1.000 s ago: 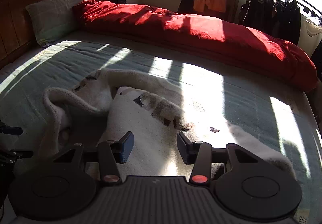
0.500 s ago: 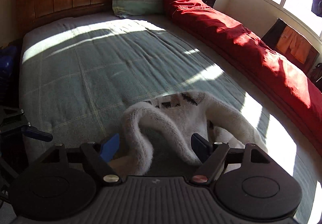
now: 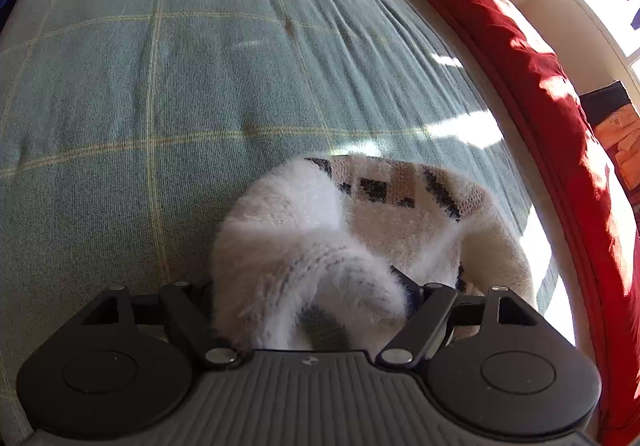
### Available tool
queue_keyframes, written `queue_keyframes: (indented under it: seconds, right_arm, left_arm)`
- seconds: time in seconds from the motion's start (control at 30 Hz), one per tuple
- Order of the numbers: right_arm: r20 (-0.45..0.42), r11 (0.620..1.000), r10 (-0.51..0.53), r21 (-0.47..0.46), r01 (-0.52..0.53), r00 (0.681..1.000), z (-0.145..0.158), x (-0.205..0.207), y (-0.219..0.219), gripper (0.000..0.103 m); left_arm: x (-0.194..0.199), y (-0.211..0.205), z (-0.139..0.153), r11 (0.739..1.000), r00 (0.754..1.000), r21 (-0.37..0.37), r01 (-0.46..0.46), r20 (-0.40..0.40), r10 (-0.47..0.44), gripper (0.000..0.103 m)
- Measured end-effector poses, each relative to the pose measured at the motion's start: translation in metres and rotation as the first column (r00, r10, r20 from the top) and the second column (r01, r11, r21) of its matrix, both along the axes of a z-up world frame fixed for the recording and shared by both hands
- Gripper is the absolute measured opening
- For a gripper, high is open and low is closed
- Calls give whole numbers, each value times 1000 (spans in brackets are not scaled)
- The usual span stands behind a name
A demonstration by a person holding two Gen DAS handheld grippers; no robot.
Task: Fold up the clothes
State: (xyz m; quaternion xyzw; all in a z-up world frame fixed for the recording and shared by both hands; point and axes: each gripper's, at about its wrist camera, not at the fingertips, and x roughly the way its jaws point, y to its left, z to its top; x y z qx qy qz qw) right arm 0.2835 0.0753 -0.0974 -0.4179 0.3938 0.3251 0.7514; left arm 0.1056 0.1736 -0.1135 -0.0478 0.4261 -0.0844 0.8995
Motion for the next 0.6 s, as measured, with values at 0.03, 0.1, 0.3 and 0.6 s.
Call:
queue_keyframes:
  seconds: [0.03,0.1,0.3,0.6]
  right_arm:
    - [1,1000,-2,-17,2,1000,-2,0,-1,62]
    - [2,1000,-15,-24,15,1000,0,0,-3,32]
    - [56,998,-60,-1,60,997,25,-2,-16,21]
    - [220,976,-218,77,206,951,106,7,-86,21]
  left_arm:
    - [0,1,-1,1000,1000,-3,-1,-1,1,79]
    - [-1,3,-2,1000,1000,-8,-2,-2,2,79]
    - [-5,0,3,1000,1000,4,1,6,-1,79]
    - [-14,-18,21,998,999,49,26,43,-28,79]
